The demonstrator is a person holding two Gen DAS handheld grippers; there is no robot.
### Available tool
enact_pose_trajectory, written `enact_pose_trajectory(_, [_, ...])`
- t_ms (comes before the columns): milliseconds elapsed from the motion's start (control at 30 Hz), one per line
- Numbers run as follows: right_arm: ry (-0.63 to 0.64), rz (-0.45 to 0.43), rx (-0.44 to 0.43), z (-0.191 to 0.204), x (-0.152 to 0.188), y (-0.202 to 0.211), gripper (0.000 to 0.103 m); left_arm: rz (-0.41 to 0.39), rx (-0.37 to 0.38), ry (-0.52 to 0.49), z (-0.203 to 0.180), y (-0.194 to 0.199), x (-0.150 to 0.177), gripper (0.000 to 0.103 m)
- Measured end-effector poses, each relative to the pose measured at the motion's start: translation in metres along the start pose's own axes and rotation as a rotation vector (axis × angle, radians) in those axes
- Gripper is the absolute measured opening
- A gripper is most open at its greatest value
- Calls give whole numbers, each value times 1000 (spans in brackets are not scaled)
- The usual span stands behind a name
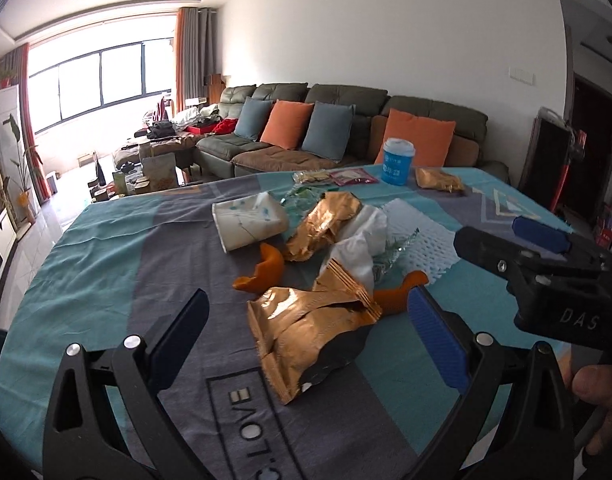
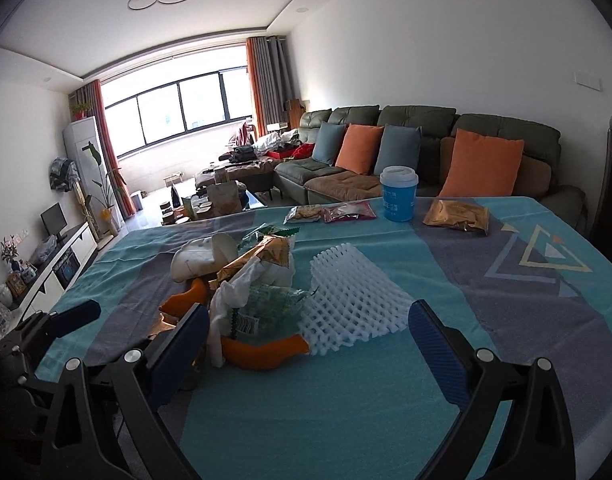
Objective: Collect trash
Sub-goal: 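Grasp the gold snack wrapper with the left tool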
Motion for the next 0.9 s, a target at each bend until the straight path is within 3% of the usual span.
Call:
enact_pose_trajectory(300, [-4, 5, 10, -14, -1, -3, 96, 24, -46, -24, -4, -21, 10, 97])
enact_pose_trajectory(433, [-6, 10, -7, -12, 1, -7, 96, 52, -59, -22, 0, -28, 14, 82])
enact_pose_trajectory(700, [4, 11, -29, -5, -2, -11, 96, 114, -60, -15, 3, -42, 21, 73])
enact_pose_trajectory(900, [16, 12, -43, 1, -5, -15, 96, 143, -50, 20, 11, -48, 24, 54])
Point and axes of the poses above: each gripper's, at about its wrist camera, not at the fingertips, and y roughly against the way its jaws point, z to its left, x to its underside, the point moved 8 cm from there along -y, roughly the way its jaws point, and after that the axes turned 11 degrees about y, right-handed, at the moved point
